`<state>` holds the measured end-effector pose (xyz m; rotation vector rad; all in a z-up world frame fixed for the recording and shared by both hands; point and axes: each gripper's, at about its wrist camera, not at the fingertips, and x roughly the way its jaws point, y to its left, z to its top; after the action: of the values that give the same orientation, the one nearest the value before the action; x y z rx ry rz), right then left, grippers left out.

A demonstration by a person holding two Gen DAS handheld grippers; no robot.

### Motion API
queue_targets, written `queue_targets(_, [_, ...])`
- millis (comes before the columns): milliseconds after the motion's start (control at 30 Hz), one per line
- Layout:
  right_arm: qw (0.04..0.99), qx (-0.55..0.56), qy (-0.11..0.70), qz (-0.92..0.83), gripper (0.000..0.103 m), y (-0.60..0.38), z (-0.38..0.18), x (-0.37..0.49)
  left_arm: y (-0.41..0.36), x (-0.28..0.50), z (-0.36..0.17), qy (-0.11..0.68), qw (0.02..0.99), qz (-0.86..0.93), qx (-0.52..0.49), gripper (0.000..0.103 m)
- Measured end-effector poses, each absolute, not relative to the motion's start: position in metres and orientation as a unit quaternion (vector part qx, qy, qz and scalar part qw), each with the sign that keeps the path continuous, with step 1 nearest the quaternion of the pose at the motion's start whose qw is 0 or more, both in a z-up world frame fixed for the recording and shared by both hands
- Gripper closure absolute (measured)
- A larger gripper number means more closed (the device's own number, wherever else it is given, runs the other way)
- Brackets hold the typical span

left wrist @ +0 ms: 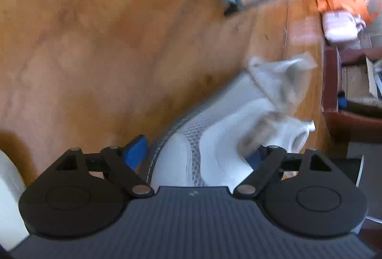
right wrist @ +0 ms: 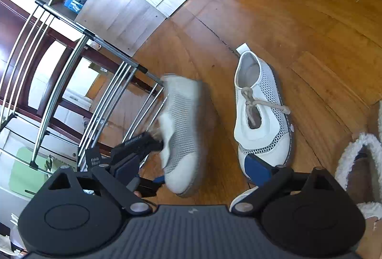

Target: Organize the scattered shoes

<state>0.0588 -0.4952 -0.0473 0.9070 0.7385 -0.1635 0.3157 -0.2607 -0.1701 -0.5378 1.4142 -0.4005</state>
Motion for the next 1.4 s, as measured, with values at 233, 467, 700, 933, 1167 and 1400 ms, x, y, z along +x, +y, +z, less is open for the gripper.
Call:
queue_targets(233, [0.835,0.316,0.431,-0.135,0.005,-0.514,-0.083,0.109,-0.236,0.301,-0.131,0.606,0.753,-0.207,-0.150,0.004])
queue_targets(467, [0.813,0.319,0.450,-0.188,0.013,-0.538,-0.122,0.158,-0.177,0.284,-0.124,0.597,0.759,-0.199,-0.168,0.003])
queue_targets(700, [0.813,0.265,0.480,-0.195,0.021,-0.542,-0.166,0.192,-0.161,0.251,-0.111,0.583,0.771,-0.205,-0.154,0.003])
queue_targets(933, [0.878,0.189,0.437,-0.041,0.057,-0.530,-0.149,0.179,-0.138,0.209,-0.084,0.563,0.778,-0.228,-0.157,0.003])
queue_targets(1167, [0.845,0.350,0.395,-0.087,0.022,-0.522,-0.084,0.110,-0.120,0.140,-0.027,0.533,0.815,-0.220,-0.062,0.001])
queue_targets(1400, [0.872,0.299,0.388,-0.014,0.000,-0.441,0.013,-0.012,-0.064,0.060,0.018,0.474,0.859,-0.190,-0.045,0.001])
